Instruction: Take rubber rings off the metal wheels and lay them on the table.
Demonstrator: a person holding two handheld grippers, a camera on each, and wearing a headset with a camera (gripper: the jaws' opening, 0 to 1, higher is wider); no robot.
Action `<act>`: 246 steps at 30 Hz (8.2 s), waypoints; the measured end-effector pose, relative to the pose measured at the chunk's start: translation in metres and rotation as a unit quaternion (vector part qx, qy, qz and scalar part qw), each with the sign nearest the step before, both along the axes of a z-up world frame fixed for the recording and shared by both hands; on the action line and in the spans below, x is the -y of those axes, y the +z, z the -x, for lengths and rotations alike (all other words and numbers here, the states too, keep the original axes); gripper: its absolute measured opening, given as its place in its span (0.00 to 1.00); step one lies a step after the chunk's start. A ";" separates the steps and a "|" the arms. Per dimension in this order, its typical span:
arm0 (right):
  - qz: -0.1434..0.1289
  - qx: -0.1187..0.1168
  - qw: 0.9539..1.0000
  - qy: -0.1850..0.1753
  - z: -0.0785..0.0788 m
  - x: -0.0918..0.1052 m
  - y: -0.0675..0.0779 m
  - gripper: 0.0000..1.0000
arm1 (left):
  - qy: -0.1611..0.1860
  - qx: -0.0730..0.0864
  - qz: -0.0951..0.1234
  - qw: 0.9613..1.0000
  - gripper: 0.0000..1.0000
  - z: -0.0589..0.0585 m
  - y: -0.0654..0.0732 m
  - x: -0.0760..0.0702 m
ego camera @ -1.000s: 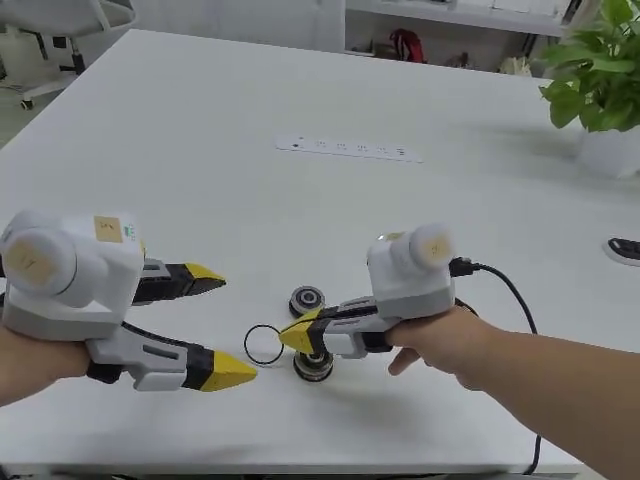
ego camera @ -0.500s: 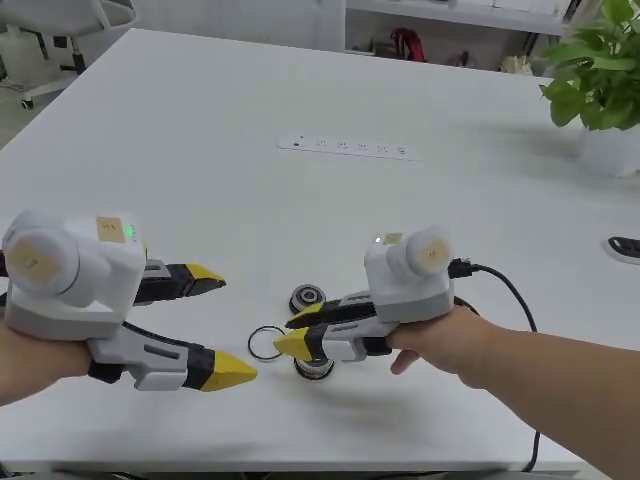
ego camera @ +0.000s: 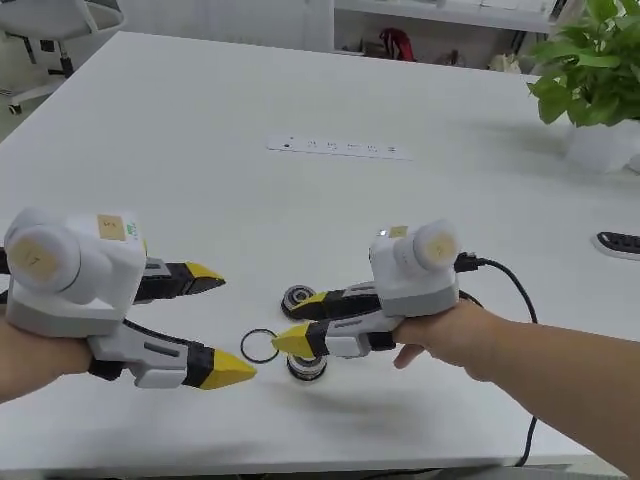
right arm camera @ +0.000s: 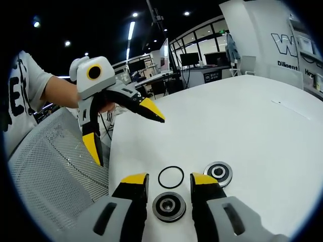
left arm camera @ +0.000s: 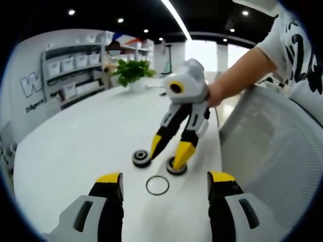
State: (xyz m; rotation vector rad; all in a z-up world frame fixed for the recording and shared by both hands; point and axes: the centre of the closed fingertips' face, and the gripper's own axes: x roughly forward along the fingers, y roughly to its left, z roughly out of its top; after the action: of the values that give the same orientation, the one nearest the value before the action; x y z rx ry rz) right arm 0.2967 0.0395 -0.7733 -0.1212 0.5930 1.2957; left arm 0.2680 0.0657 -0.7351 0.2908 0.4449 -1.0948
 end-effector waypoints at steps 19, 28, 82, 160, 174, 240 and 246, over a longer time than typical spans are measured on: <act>-0.003 0.004 1.000 -0.005 0.001 0.026 0.005 0.33 | -0.023 -0.003 -0.011 1.000 0.67 -0.009 -0.004 0.021; 0.006 0.004 1.000 0.002 0.005 0.038 -0.002 0.34 | -0.033 -0.005 -0.017 0.999 0.64 -0.012 -0.010 0.028; 0.048 0.017 0.998 0.047 0.021 0.044 -0.034 0.21 | -0.069 -0.043 -0.039 0.996 0.30 -0.008 -0.047 0.066; -0.012 -0.094 0.994 -0.057 0.010 0.047 -0.022 0.00 | -0.055 -0.008 -0.089 0.994 0.12 -0.010 -0.059 0.068; -0.015 -0.092 0.995 -0.043 0.015 0.041 -0.018 0.00 | -0.054 -0.007 -0.095 0.994 0.12 -0.010 -0.059 0.068; -0.026 -0.078 0.996 -0.037 0.016 0.039 -0.013 0.00 | -0.066 -0.023 -0.051 0.996 0.23 0.000 -0.038 0.068; -0.027 -0.076 0.996 -0.036 0.016 0.039 -0.011 0.00 | -0.067 -0.020 -0.040 0.997 0.30 0.003 -0.030 0.065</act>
State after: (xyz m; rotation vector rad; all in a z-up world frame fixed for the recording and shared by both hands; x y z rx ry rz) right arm 0.2806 0.0009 -0.7844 0.0441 0.6855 1.2575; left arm 0.2650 0.0011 -0.7653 0.3744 0.5109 -1.2166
